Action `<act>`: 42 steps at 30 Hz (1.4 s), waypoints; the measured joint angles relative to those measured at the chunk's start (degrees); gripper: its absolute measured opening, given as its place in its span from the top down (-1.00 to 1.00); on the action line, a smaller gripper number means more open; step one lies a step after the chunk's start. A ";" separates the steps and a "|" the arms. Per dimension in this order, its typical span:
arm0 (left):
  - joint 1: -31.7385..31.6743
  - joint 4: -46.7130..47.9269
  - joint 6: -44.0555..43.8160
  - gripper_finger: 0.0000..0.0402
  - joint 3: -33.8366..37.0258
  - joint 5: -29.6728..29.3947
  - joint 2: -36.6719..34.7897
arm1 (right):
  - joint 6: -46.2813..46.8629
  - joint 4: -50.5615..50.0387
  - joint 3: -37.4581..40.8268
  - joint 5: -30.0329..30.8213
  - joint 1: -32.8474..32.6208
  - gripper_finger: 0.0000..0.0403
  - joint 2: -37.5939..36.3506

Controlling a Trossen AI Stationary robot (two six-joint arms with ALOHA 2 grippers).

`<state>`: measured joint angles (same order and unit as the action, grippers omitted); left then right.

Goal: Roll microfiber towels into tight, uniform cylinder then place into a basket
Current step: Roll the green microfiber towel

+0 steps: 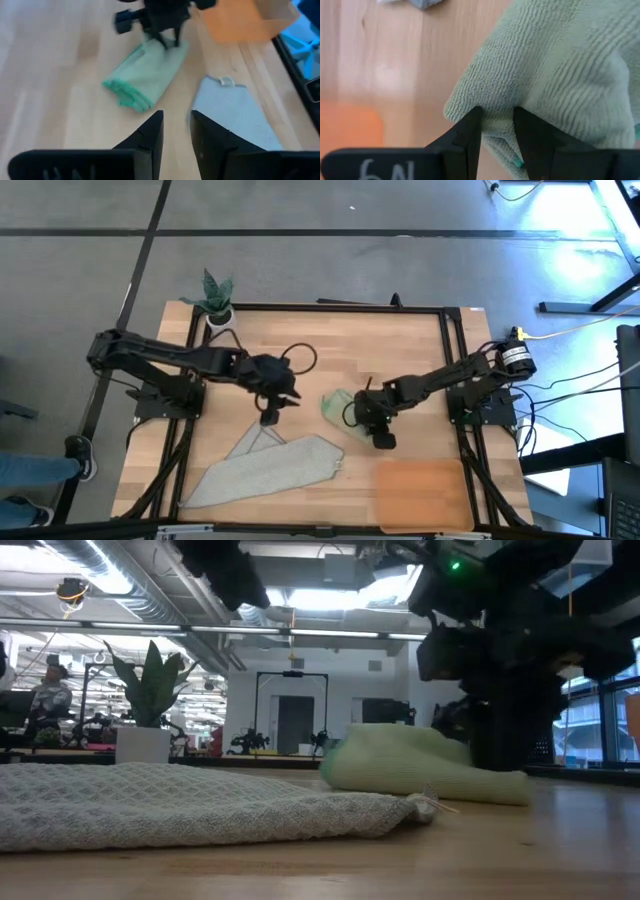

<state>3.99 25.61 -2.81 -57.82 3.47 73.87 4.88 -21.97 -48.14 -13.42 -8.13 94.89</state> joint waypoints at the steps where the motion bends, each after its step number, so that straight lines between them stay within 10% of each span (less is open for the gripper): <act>1: 0.67 -0.25 -0.74 0.57 0.70 0.02 -0.07 | -3.58 0.26 0.00 0.02 0.60 0.41 0.00; 42: 4.54 -2.50 0.40 0.57 2.00 -5.97 -0.01 | -14.07 3.44 -0.04 -0.25 6.16 0.41 0.04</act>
<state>8.54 23.11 -2.42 -55.81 -2.50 73.87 -9.19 -18.52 -48.18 -13.67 -1.98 94.94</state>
